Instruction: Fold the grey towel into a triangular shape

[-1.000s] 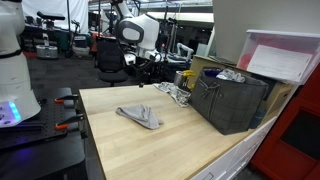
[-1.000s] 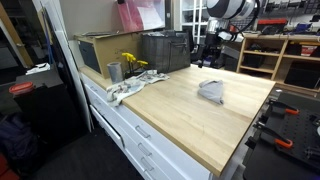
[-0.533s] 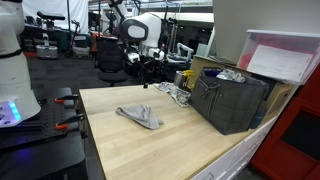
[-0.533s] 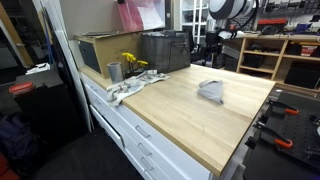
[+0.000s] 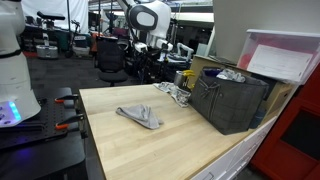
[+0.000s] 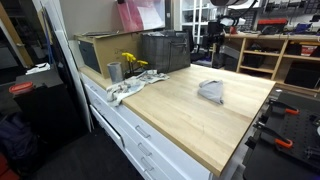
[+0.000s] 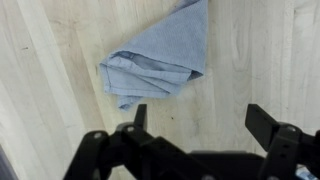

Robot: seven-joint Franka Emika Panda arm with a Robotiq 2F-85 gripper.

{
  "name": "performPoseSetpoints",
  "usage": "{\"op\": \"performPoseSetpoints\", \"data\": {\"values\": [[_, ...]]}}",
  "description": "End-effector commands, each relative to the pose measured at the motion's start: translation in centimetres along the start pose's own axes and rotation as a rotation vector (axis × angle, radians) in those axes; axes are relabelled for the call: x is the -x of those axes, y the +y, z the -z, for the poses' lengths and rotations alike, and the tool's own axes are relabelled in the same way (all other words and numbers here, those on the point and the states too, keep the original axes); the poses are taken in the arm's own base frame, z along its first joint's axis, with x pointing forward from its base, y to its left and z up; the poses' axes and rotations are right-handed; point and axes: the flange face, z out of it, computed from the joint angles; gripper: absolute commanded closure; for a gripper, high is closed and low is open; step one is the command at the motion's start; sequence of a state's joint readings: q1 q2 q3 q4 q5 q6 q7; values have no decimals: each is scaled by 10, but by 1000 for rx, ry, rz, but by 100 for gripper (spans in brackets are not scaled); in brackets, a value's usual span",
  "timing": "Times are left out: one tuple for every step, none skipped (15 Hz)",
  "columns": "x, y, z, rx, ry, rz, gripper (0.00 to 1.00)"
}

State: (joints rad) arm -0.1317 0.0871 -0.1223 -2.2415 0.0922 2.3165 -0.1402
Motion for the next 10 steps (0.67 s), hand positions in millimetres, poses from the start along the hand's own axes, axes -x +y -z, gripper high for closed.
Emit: {"op": "performPoseSetpoints", "data": {"values": [[4,2,41,-78,28,38,0],[5,2,48,-82,34,46,0],[-2,-1,27,-50,25,29,0],[-1,-1,33,-53,34,32,0],[-1,-1,33,-53,34,32,0],[-1,-2,31,-53,29,32,0],[-1,-2,28,-53,24,33,0],[-1,-2,25,-53,19,33,0],[-1,-2,24,-53,18,33,0],[-1,-2,24,-53,17,33,0]]}}
